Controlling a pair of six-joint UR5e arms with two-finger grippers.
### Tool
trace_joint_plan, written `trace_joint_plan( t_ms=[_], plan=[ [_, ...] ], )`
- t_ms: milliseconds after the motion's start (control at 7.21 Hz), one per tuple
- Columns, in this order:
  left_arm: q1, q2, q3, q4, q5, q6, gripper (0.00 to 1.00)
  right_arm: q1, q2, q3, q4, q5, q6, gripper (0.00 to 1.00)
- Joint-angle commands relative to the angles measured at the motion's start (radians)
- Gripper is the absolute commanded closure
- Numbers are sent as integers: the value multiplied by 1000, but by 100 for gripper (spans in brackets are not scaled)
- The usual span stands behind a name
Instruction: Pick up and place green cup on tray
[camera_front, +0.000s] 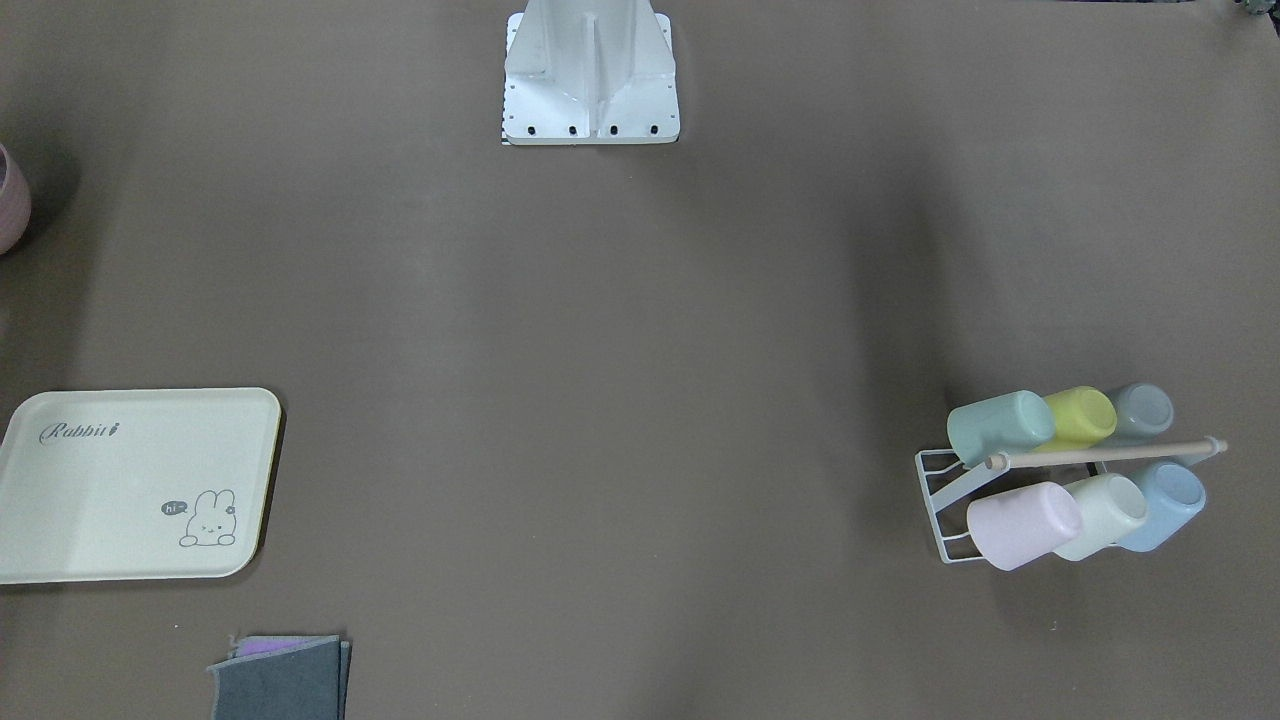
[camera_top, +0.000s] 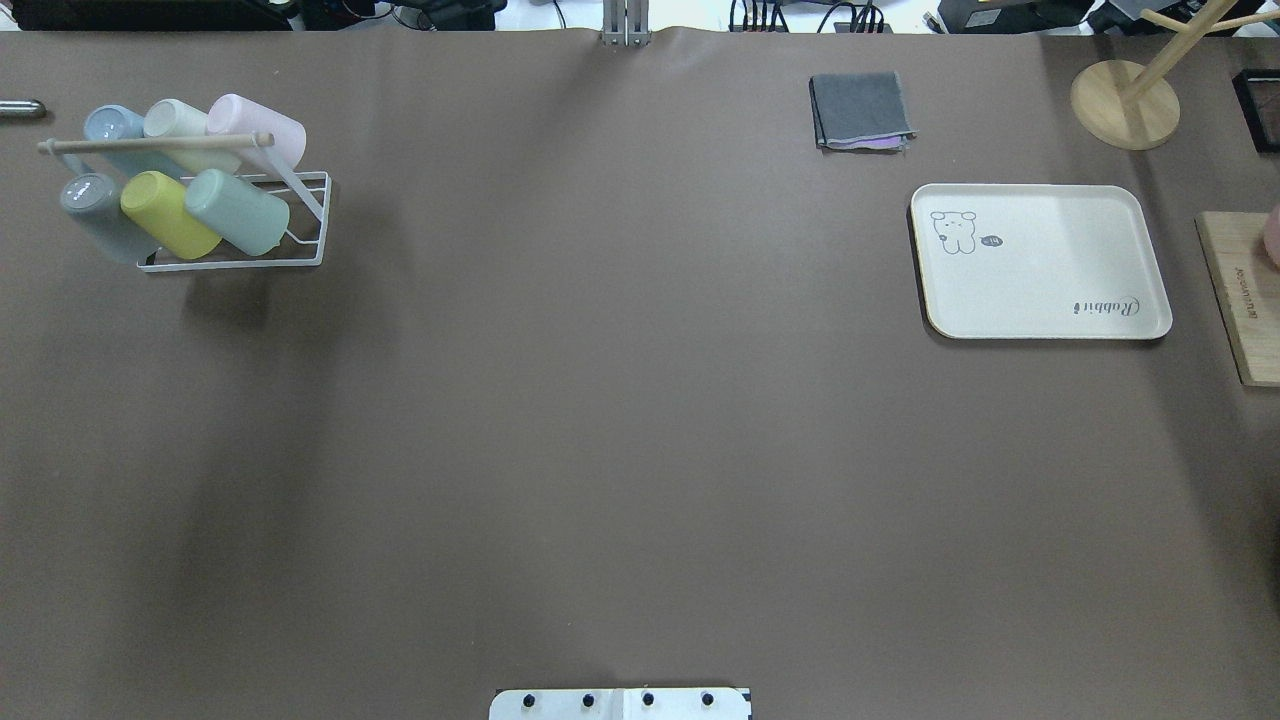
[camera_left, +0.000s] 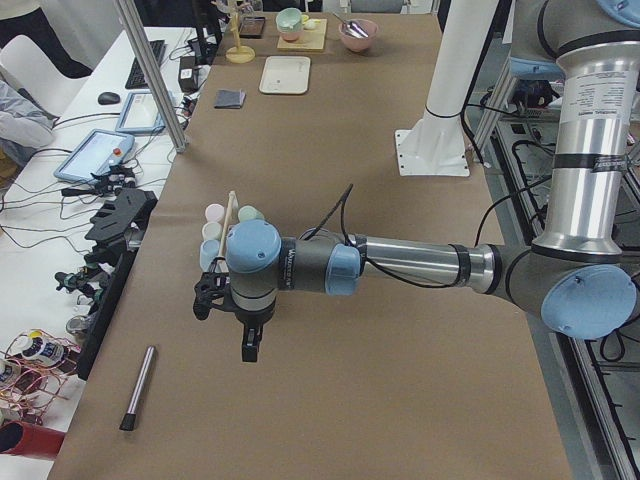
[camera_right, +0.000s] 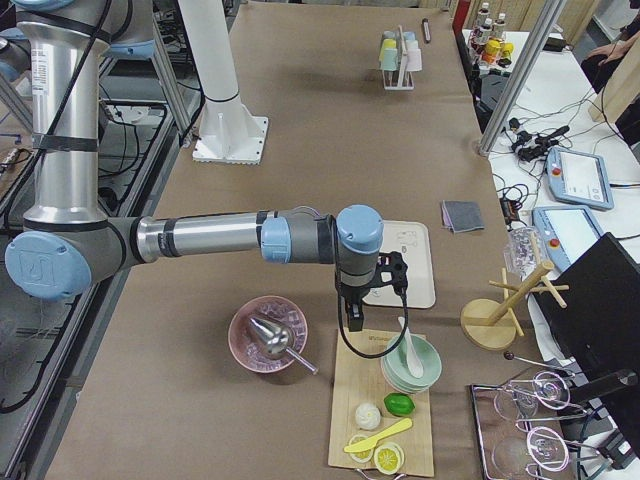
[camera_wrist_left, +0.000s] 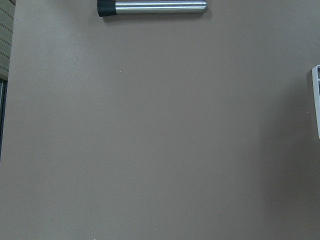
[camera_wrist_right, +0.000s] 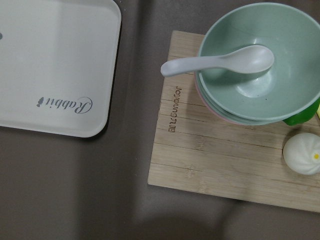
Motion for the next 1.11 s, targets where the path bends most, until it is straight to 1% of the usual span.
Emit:
trace_joint_plan(
  t_ms=[0, 278, 694, 971],
  plan=[
    [48, 2, -57, 3, 0, -121, 1, 0, 0, 2, 0, 0, 0, 0],
    [73, 1, -85, 1, 3, -121, 1, -14, 0, 8, -2, 0, -5, 0],
    [74, 1, -92, 1, 5, -112, 1, -23, -1, 11, 2, -4, -17, 0],
    [83, 1, -121, 1, 5, -113, 1, -35, -14, 6, 3, -21, -5, 0]
  ],
)
